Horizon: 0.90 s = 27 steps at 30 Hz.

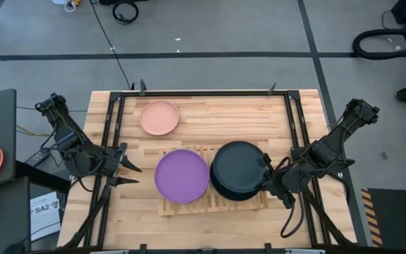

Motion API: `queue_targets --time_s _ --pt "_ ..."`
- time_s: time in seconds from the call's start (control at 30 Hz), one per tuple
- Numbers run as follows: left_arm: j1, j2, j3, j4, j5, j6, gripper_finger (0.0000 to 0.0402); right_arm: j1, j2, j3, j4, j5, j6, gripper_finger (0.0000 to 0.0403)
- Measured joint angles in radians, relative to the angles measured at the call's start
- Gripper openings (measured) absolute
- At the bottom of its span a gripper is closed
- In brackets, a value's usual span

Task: Place and stack plates onto a shelf
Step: Stack the black plate on top of the dark green plate on the shelf

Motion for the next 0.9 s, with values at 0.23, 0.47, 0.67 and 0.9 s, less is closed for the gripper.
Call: queue_targets --time_s 0.23,0.47,0.67,0.9 --pt "0.0 0.0 0.0 0.0 0.0 0.0 0.0172 0.0 0.0 0.0 0.0 0.0 0.001 0.0036" --pt "0.0 0.0 0.0 0.0 0.0 0.0 0.0172 0.0 0.0 0.0 0.0 0.0 0.002 0.0058" --pt "0.0 0.0 0.0 0.0 0.0 0.0 0.0172 0.0 0.0 0.0 0.0 0.0 0.002 0.0087" --pt "0.0 0.0 0.0 0.0 0.0 0.0 0.0172 0.0 0.0 0.0 0.0 0.001 0.09 0.0118"
